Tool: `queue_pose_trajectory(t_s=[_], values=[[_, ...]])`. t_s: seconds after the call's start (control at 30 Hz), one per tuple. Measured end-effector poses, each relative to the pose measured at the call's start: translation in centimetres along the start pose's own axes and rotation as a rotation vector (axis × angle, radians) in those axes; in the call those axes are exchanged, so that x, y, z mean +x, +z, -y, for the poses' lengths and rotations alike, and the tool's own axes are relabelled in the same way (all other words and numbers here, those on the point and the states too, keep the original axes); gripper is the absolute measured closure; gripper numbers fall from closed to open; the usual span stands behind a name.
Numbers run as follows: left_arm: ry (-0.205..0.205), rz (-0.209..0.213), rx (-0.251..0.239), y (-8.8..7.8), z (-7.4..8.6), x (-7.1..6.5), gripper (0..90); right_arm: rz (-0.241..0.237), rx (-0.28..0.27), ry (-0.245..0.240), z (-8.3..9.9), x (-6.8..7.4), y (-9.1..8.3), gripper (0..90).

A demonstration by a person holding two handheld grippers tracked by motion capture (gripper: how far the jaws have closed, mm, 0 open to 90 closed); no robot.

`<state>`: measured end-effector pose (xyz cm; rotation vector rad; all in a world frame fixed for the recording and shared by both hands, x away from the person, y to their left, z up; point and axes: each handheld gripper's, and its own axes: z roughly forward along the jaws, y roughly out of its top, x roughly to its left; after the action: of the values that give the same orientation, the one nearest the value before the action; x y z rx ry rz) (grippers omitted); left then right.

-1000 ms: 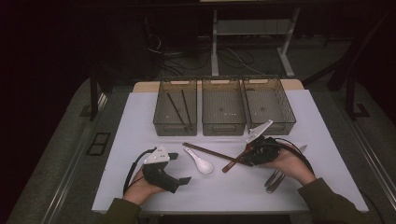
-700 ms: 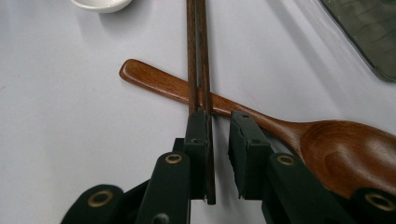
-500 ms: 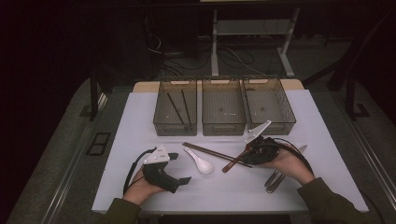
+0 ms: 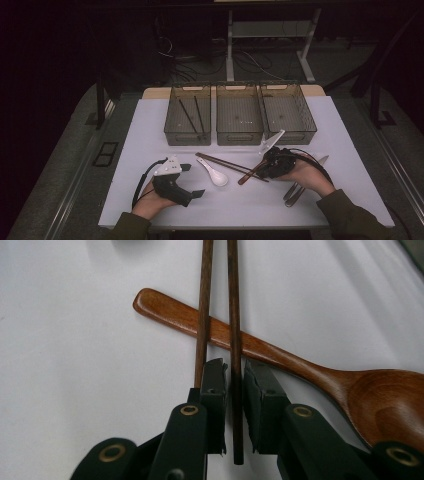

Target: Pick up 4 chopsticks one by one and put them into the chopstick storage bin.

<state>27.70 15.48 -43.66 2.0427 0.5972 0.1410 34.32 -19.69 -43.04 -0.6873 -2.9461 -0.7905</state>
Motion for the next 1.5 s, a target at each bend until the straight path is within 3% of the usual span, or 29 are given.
queue_pose_trajectory(t_s=[0.33,0.57,0.93,1.5], values=[[0.0,0.0,0.0,0.0,0.0,0.0,0.0,0.034,0.065,-0.037,-0.8,0.3,0.1,81.4],[0.001,0.001,0.001,0.0,0.0,0.0,0.0,0.05,0.077,-0.039,-0.9,0.4,0.2,84.0],[0.0,0.003,-0.001,0.0,0.0,0.0,0.0,0.062,0.08,-0.05,-0.9,0.5,0.1,85.0],[0.0,0.005,-0.002,0.0,0.0,0.0,0.0,0.058,0.034,-0.042,-0.5,0.4,-1.1,85.4]])
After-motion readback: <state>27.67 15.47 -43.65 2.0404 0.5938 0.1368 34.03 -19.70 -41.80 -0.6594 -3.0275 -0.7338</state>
